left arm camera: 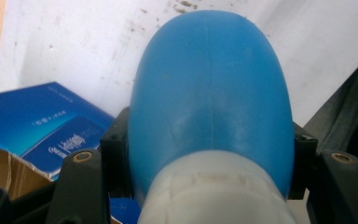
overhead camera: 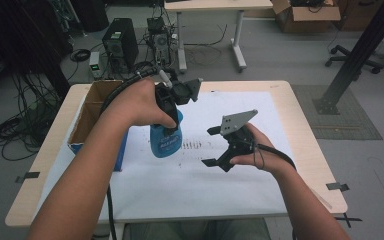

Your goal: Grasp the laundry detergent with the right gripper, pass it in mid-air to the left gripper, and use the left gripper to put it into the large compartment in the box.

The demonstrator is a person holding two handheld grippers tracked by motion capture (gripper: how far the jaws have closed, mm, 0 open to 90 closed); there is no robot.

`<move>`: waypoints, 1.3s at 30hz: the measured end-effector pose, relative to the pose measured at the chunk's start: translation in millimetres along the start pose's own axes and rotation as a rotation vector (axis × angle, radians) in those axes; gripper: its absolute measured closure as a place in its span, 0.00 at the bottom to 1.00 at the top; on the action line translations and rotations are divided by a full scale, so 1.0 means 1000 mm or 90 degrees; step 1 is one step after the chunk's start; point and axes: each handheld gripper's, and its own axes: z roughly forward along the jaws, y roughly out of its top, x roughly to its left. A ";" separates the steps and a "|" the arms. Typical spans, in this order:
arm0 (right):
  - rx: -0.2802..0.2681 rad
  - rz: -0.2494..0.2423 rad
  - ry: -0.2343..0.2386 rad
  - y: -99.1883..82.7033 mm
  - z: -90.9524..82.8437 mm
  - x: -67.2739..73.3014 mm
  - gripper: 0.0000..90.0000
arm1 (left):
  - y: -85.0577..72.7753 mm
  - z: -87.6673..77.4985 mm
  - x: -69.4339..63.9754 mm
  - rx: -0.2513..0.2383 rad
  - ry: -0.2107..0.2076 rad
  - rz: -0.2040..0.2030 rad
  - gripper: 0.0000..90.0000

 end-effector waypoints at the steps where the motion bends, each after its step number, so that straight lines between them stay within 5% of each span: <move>1: 0.016 -0.005 0.001 0.002 -0.004 -0.003 0.01 | -0.001 -0.001 0.002 -0.004 -0.002 -0.013 0.43; 6: 0.096 -0.029 0.004 0.009 -0.019 -0.014 0.02 | -0.007 -0.006 0.018 -0.022 -0.023 -0.089 0.43; 16: 0.228 -0.026 -0.001 0.011 -0.041 -0.039 0.03 | -0.023 -0.024 0.047 -0.033 -0.024 -0.182 0.43; 26: 0.301 -0.034 0.005 0.023 -0.058 -0.051 0.03 | -0.053 -0.043 0.082 -0.037 -0.028 -0.282 0.43; 39: 0.350 -0.040 0.016 0.030 -0.064 -0.055 0.04 | -0.086 -0.087 0.112 -0.037 -0.004 -0.366 0.43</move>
